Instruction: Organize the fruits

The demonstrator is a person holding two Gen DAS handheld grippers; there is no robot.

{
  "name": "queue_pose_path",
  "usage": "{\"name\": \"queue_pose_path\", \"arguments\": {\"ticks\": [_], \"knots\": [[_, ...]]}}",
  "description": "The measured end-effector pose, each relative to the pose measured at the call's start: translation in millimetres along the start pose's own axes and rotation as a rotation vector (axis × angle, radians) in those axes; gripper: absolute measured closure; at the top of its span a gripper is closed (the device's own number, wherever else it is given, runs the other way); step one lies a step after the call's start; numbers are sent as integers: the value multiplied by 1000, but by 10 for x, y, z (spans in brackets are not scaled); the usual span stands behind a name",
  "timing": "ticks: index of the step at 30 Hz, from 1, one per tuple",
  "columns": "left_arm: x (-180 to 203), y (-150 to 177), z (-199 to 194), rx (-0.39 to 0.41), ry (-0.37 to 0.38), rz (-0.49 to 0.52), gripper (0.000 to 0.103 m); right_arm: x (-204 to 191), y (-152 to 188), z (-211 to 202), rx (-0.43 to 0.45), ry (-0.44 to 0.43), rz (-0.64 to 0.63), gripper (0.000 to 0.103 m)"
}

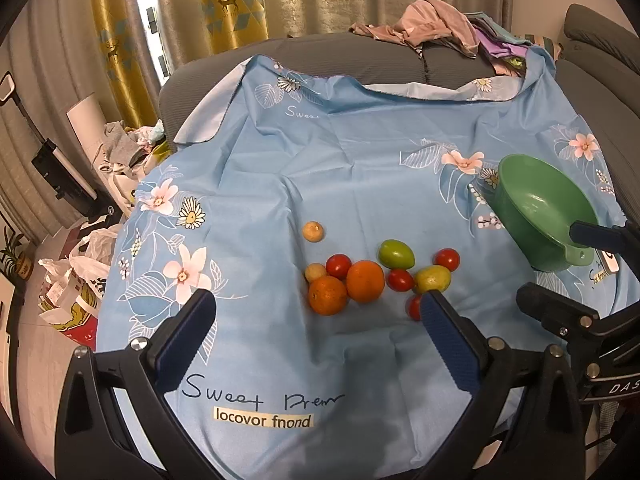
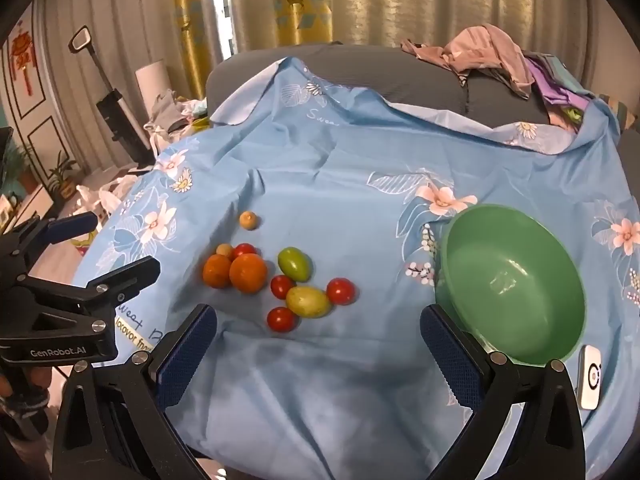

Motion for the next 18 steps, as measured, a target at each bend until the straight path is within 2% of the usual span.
{"name": "queue_pose_path", "arguments": {"ticks": [18], "knots": [[37,11,29,-12,7,10,1,-13,13,19,-6,0,-1,1]]}}
Point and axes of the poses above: each gripper's, at about its wrist camera, not at the fingertips, and z roughly the way its jaws point, x to its right, y to its underside, the point moved 7 cm from there along z, roughly the way its jaws point, and after that the axes turned 13 degrees about -y, right-handed, at the moved point
